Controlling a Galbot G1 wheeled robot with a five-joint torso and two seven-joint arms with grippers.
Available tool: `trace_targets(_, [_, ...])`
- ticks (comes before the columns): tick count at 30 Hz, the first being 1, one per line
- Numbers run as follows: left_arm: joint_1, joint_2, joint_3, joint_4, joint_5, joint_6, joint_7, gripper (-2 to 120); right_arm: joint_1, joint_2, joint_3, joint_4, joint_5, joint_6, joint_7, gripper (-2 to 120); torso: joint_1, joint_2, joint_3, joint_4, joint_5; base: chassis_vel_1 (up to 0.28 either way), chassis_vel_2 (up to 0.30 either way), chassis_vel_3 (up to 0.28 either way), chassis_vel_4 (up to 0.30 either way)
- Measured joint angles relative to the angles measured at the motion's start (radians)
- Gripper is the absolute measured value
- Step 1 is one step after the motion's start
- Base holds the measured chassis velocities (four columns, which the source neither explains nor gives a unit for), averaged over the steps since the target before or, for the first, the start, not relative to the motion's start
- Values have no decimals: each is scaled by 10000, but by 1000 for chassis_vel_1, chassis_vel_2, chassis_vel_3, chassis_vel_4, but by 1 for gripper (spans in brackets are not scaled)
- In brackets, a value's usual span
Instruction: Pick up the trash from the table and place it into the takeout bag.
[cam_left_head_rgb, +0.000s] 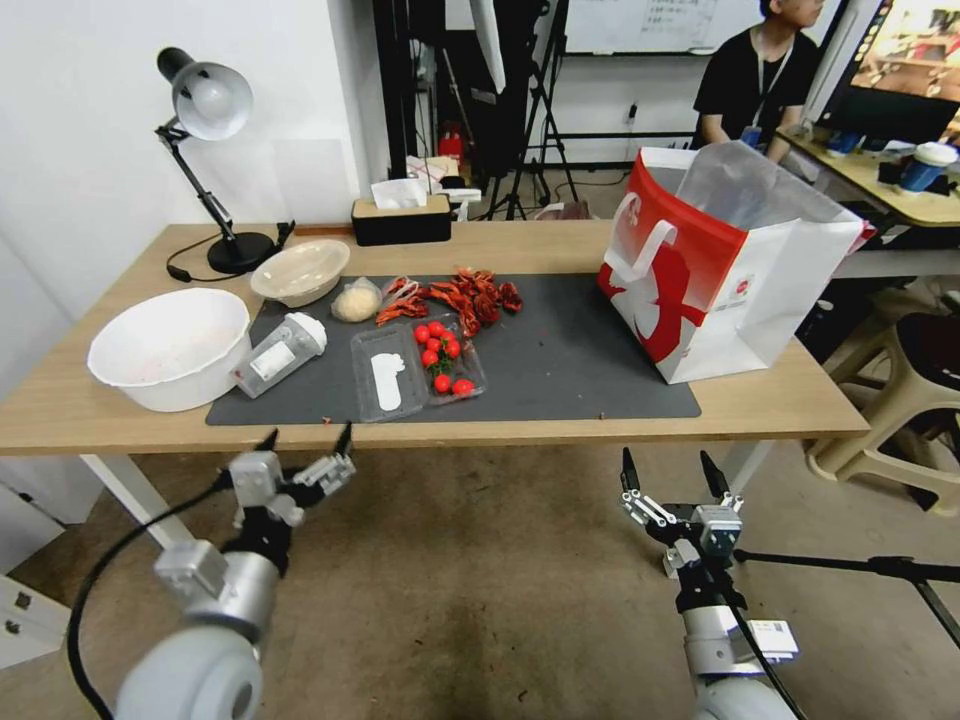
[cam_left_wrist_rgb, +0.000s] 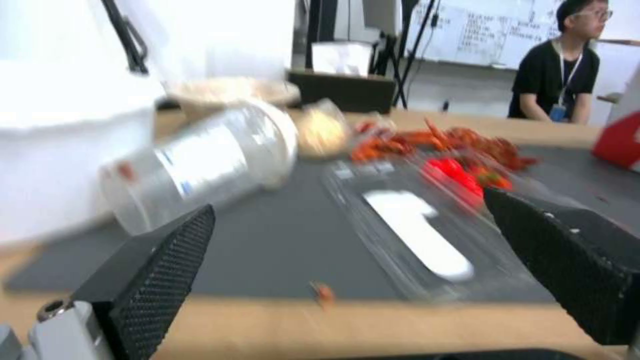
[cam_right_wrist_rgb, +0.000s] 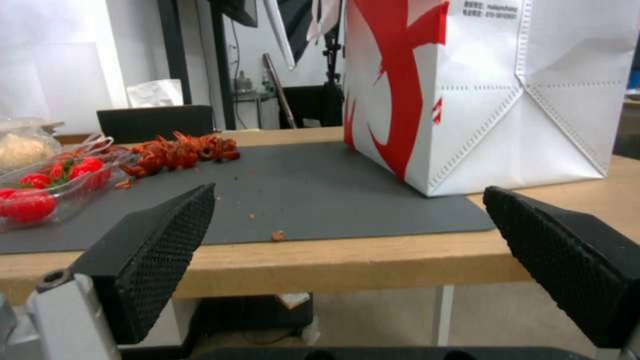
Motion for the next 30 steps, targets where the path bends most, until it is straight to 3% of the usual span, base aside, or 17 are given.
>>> trace_targets(2, [-288,273,-144,315,-91,-163,210,100,69,-58,-12,14,23,-62,2,100,0,0,0,1,1,0,0,0,0])
trace_targets(5, [-970,1109,-497,1063,-255,-770,1041,100,328,-215,-93,17,122,-220,21,100,1,0,1,2,2,0,0,0,0])
trace_targets(19, [-2744,3433,-103,2502,-207,-1071,2270,100,690,-370,-245,-88,197,-399,27,100,1,0,1,-1,2,0,0,0,0])
trace_targets(24, [-3130,4134,25,2760,154,-244,2319,100,922,-449,-355,-174,262,-465,25,100,1,0,1,2,0,0,0,0,0])
trace_targets(26, [-3495,4561,143,2951,321,342,2676,100,958,-478,-356,-181,271,-481,22,100,0,0,1,2,3,0,0,0,0])
trace_targets(30, [-3952,4986,361,3231,348,697,2958,100,978,-487,-353,-183,272,-487,16,100,1,0,1,-1,0,0,0,0,0])
